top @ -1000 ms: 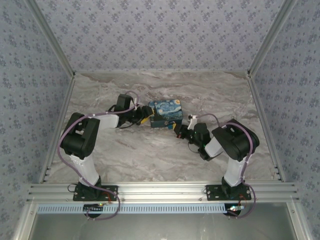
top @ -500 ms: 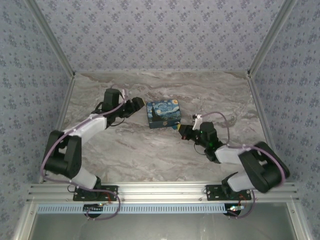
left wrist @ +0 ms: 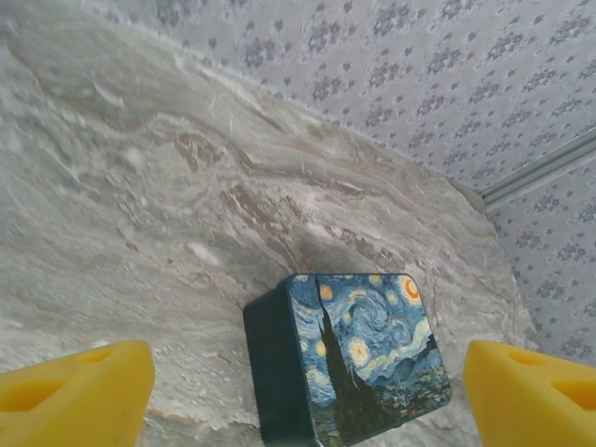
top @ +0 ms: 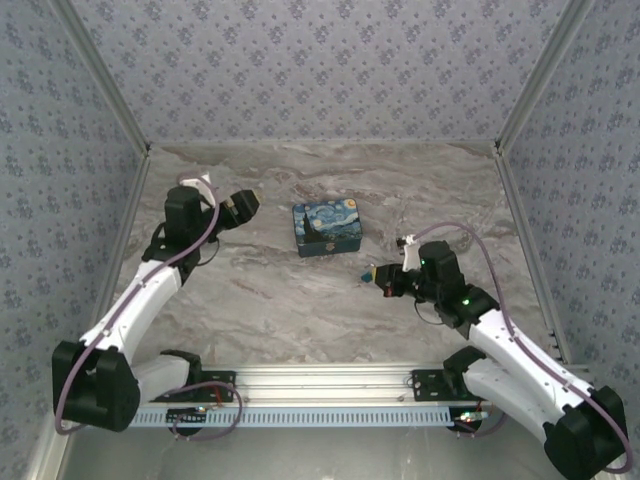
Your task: Unlock the padlock with the key
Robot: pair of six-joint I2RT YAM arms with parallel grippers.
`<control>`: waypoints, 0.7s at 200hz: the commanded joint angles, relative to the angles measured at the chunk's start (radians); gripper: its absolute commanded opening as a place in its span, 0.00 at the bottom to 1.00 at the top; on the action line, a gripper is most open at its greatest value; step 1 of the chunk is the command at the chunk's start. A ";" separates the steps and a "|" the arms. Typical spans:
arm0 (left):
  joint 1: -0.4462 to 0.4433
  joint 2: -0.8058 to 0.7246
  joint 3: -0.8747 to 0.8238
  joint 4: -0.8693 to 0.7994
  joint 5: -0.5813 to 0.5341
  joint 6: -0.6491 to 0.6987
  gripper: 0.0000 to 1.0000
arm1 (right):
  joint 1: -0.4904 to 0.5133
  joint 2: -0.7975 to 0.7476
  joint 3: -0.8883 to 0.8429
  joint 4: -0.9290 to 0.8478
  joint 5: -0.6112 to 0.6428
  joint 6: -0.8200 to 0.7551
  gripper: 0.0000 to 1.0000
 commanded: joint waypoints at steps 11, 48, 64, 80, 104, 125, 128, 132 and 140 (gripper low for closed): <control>0.048 -0.055 -0.028 -0.038 -0.015 0.075 0.89 | -0.005 0.020 0.080 -0.317 -0.094 -0.016 0.00; 0.076 -0.088 -0.062 -0.041 0.012 0.071 0.89 | -0.005 0.100 0.070 -0.364 -0.131 0.007 0.00; 0.077 -0.096 -0.069 -0.044 0.016 0.071 0.89 | -0.005 0.145 0.061 -0.353 -0.149 0.011 0.00; 0.079 -0.101 -0.070 -0.048 0.018 0.074 0.90 | -0.007 0.204 0.054 -0.300 -0.162 0.011 0.00; 0.079 -0.101 -0.067 -0.051 0.030 0.080 0.90 | -0.010 0.284 0.042 -0.237 -0.167 0.014 0.00; 0.081 -0.101 -0.060 -0.060 0.034 0.087 0.90 | -0.020 0.360 0.035 -0.183 -0.171 0.018 0.00; 0.080 -0.101 -0.061 -0.060 0.035 0.088 0.90 | -0.019 0.370 0.033 -0.177 -0.172 0.019 0.00; 0.080 -0.102 -0.058 -0.063 0.035 0.089 0.90 | -0.021 0.381 0.031 -0.163 -0.175 0.021 0.00; 0.080 -0.102 -0.056 -0.068 0.035 0.091 0.90 | -0.024 0.400 0.026 -0.141 -0.175 0.026 0.00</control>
